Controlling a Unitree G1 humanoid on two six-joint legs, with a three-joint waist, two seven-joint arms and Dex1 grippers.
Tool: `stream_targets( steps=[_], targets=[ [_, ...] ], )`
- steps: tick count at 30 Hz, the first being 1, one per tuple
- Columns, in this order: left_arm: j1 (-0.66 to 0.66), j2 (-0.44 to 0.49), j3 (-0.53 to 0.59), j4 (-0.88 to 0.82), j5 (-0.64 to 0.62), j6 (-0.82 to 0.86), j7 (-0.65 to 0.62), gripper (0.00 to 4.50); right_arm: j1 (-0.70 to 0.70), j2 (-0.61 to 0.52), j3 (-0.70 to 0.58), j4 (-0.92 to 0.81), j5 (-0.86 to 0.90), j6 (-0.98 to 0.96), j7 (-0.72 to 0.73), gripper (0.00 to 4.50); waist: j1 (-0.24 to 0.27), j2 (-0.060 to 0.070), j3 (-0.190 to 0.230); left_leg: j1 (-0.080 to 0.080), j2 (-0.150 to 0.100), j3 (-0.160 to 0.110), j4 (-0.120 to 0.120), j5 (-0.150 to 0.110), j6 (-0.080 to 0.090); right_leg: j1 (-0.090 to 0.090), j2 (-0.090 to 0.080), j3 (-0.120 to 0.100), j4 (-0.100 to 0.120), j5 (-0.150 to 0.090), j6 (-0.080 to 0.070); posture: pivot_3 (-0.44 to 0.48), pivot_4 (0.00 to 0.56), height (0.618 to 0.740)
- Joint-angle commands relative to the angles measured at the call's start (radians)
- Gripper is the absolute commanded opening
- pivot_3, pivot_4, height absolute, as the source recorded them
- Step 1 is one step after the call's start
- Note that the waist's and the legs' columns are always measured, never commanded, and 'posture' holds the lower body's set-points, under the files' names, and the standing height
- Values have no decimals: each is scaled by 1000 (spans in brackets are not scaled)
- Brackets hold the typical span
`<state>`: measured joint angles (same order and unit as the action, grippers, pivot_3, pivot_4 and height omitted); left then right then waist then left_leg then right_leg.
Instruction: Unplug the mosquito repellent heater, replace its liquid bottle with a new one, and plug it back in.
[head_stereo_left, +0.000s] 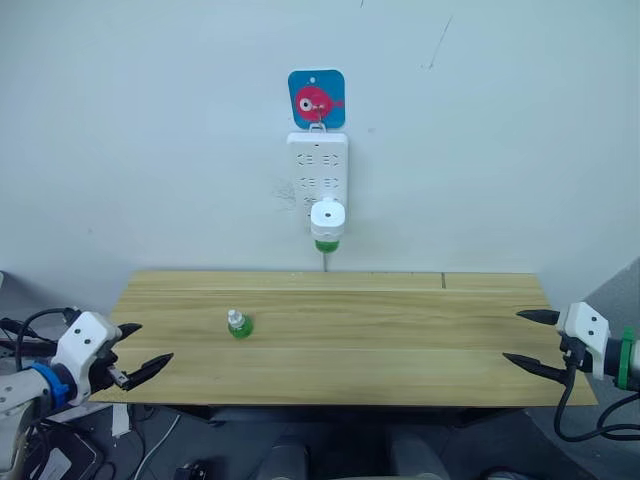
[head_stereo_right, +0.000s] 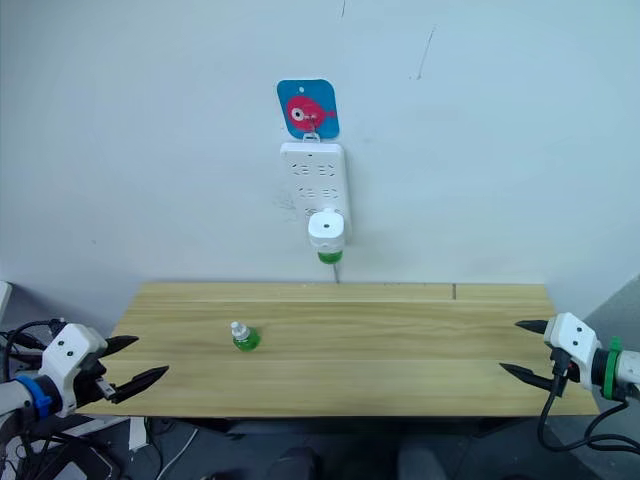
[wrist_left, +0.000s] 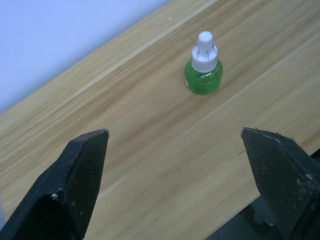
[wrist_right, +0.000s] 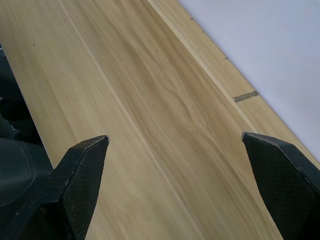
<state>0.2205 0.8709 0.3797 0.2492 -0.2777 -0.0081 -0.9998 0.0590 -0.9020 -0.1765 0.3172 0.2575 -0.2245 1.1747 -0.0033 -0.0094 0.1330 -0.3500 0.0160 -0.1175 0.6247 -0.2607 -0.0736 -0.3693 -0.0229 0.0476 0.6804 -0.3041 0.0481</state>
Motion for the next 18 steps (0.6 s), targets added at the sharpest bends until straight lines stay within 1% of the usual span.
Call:
stream_targets(
  steps=[1, 5, 10, 18],
  targets=[
    [-12, 12, 35, -19, -57, 31, -40, 4500, -3, -12, -25, -36, 10, 7, -6, 4456, 0, 0, 0, 0, 0, 0, 0, 0, 0, 0, 0, 0, 0, 0, 0, 58, 99, 725],
    [-2, 4, 43, -63, -110, 119, -54, 4500, -1, -13, -28, -43, 12, 12, -4, 4456, -2, 0, 0, 0, 0, 0, 0, 0, 0, 0, 0, 0, 0, 0, 0, 57, 101, 725],
    [3, -8, 45, -108, -121, 143, -36, 4500, 4, -9, -30, -50, 14, 16, -7, 4456, -3, 0, 2, 0, 0, 0, 0, 0, 0, 0, 0, 0, 0, 0, 0, 54, 103, 725],
    [-52, -32, 54, -179, -170, 243, 17, 4500, 47, 16, -52, -130, 37, 43, -48, 4456, -4, -1, 5, -1, 0, 0, 0, 0, 0, 0, 0, 0, 0, 0, 0, 32, 114, 725]
  ],
)
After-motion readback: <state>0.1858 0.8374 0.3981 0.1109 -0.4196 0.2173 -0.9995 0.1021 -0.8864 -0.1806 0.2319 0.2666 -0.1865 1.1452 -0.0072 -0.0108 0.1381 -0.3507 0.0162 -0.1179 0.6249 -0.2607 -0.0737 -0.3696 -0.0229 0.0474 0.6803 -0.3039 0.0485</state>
